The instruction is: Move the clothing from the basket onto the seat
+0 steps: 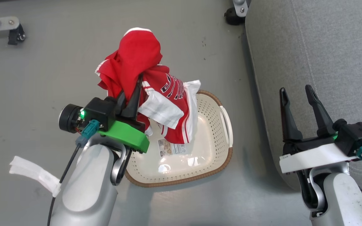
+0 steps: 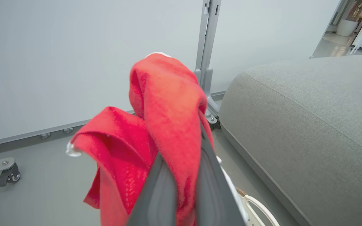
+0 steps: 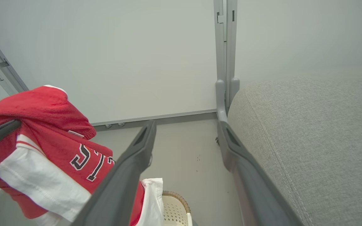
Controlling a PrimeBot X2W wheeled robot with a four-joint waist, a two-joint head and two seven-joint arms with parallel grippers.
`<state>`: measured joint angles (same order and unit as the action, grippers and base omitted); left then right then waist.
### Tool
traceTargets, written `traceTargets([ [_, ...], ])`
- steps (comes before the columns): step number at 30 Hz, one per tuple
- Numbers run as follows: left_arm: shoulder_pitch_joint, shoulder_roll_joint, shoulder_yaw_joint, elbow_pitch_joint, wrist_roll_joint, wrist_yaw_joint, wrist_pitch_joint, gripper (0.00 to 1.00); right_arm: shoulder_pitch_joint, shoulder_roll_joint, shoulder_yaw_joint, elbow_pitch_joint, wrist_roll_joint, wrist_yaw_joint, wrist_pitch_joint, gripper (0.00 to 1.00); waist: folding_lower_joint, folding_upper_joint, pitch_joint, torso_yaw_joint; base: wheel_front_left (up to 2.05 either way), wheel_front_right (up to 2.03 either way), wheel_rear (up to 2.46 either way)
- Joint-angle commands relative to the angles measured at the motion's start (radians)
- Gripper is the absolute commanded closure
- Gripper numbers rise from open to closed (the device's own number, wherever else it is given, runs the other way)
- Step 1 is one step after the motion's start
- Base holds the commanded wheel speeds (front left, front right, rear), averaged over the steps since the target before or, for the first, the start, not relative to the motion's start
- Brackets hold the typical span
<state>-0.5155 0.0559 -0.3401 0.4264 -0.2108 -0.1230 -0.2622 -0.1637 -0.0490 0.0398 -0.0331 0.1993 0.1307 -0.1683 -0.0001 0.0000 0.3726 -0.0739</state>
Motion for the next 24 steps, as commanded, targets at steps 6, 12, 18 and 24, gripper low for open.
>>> traceTargets([
  [6,0.056,0.004,0.025,-0.147,-0.046,-0.005,-0.004,1.0,0.046,-0.003,0.003,-0.02,-0.003,0.0,0.019,0.0,0.0001,0.0,-0.094,0.023,0.0,0.0,0.0],
  [12,0.088,0.001,0.03,-0.254,-0.078,-0.006,-0.003,1.0,0.075,-0.003,0.013,-0.034,-0.003,0.0,0.039,0.0,0.0001,0.0,-0.154,0.03,0.0,0.0,0.0],
  [18,0.131,-0.001,0.026,-0.332,-0.108,-0.003,-0.002,1.0,0.111,-0.003,0.022,-0.048,-0.001,0.0,0.062,0.0,0.0001,0.0,-0.211,0.031,0.0,0.0,0.0],
  [24,0.178,0.005,0.006,-0.39,-0.118,0.003,0.014,1.0,0.15,-0.003,0.034,-0.063,0.001,0.0,0.079,0.0,0.0001,0.0,-0.258,0.024,0.0,0.0,0.0],
])
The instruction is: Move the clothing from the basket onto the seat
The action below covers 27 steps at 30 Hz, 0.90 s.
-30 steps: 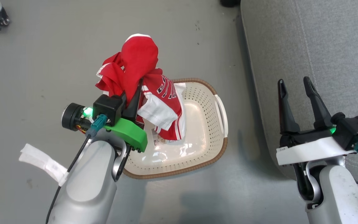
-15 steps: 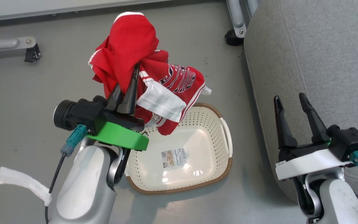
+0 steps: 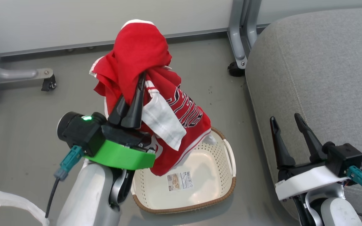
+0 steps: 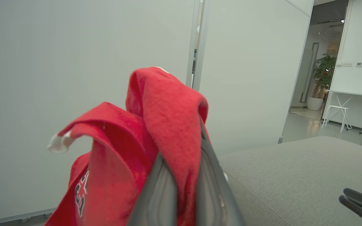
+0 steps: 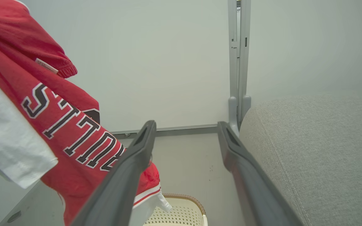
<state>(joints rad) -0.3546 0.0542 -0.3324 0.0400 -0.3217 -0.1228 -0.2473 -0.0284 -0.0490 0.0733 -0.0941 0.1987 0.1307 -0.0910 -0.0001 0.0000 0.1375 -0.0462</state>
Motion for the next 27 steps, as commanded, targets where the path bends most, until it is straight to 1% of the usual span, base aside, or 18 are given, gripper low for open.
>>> traceTargets([
  [1,0.027,0.008,-0.004,-0.012,-0.009,0.004,0.004,1.0,0.021,-0.003,0.003,-0.004,0.003,0.0,0.004,0.0,0.0001,0.0,-0.031,-0.005,0.0,0.0,0.0],
  [14,0.138,0.015,-0.026,-0.106,-0.036,0.027,0.044,1.0,0.086,-0.003,0.022,-0.024,0.019,0.0,0.025,0.0,0.0001,0.0,-0.086,-0.018,0.0,0.0,0.0],
  [27,0.148,0.02,-0.038,-0.128,-0.046,0.035,0.054,1.0,0.082,-0.003,0.023,-0.031,0.011,0.0,0.033,0.0,0.0001,0.0,-0.094,-0.014,0.0,0.0,0.0],
])
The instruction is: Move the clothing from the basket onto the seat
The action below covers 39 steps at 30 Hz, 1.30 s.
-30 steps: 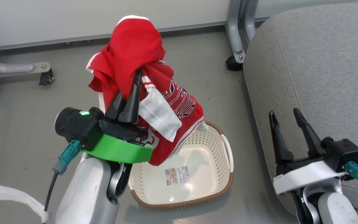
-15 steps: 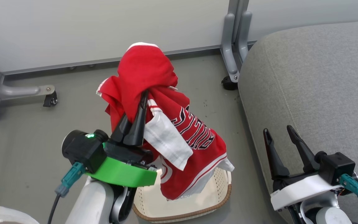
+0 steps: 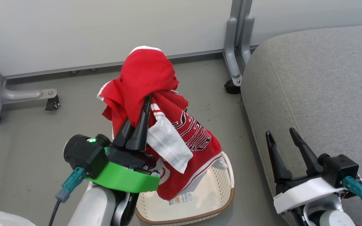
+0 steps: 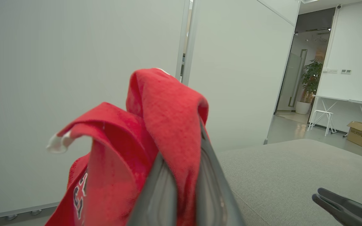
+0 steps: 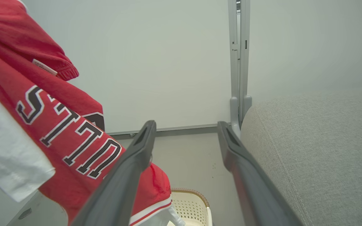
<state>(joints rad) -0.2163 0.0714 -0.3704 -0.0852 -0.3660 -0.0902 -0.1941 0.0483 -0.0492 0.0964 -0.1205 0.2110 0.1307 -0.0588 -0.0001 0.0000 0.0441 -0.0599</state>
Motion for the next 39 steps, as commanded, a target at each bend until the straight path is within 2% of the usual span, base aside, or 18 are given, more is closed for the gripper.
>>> traceTargets([
  [1,0.01,0.003,-0.001,-0.003,-0.003,0.002,0.001,1.0,0.004,-0.002,0.001,-0.006,-0.001,0.0,0.001,0.0,0.0001,0.0,-0.001,0.0,0.0,0.0,0.0],
  [13,0.014,0.009,-0.01,-0.001,-0.009,0.01,0.005,1.0,-0.016,-0.006,0.045,-0.015,-0.002,0.0,0.01,0.0,0.0001,0.0,-0.003,0.003,0.0,0.0,0.0],
  [17,0.006,0.012,-0.011,-0.004,-0.007,0.013,0.005,1.0,-0.052,-0.025,0.147,-0.022,0.028,0.0,0.034,0.0,0.0001,0.0,0.003,0.0,0.0,0.0,0.0],
  [26,-0.018,0.016,-0.023,-0.009,-0.004,0.015,0.009,1.0,-0.226,-0.086,0.487,0.011,0.153,0.0,0.084,0.0,0.0001,0.0,0.025,0.005,0.0,0.0,0.0],
  [39,-0.031,0.012,-0.055,0.009,-0.005,0.011,0.008,1.0,-0.443,-0.071,0.636,0.203,0.213,0.0,0.038,0.0,0.0001,0.0,0.028,0.03,0.0,0.0,0.0],
])
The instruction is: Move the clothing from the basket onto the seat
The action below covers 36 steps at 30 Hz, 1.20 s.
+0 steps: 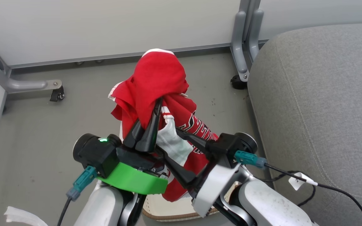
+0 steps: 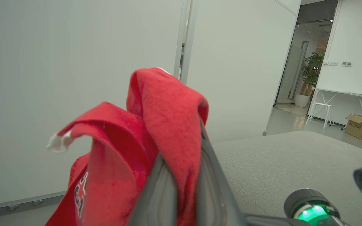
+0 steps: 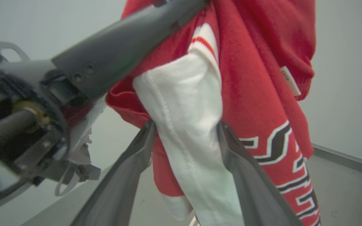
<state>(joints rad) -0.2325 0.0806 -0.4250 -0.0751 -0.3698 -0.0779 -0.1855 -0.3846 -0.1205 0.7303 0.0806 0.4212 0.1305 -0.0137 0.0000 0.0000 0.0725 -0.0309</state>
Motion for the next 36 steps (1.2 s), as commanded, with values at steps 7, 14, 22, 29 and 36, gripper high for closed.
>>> traceTargets([
  [7,-0.023,0.0,-0.022,0.002,-0.004,-0.005,0.005,1.0,-0.087,0.033,0.051,0.083,0.039,0.0,-0.057,0.0,0.0,0.0,0.002,0.008,0.0,0.0,0.0],
  [14,-0.03,-0.003,-0.042,0.011,-0.007,-0.007,0.006,1.0,-0.143,0.059,0.066,0.149,0.065,0.0,-0.115,0.0,0.0,0.0,0.006,0.011,0.0,0.0,0.0],
  [22,-0.033,-0.007,-0.058,0.017,-0.015,-0.008,0.005,1.0,-0.185,0.069,0.076,0.22,0.06,0.0,-0.142,1.0,0.0,0.0,0.006,0.011,0.0,0.0,0.0],
  [29,-0.035,-0.005,-0.064,0.02,-0.02,-0.002,0.002,1.0,-0.201,0.07,0.099,0.239,0.093,0.0,-0.157,1.0,0.0,0.0,0.007,0.011,0.0,0.0,0.0],
  [36,-0.034,0.001,-0.064,0.024,-0.025,0.004,-0.001,1.0,-0.212,0.071,0.114,0.25,0.108,0.0,-0.165,1.0,0.0,0.0,0.006,0.009,0.0,0.0,0.0],
])
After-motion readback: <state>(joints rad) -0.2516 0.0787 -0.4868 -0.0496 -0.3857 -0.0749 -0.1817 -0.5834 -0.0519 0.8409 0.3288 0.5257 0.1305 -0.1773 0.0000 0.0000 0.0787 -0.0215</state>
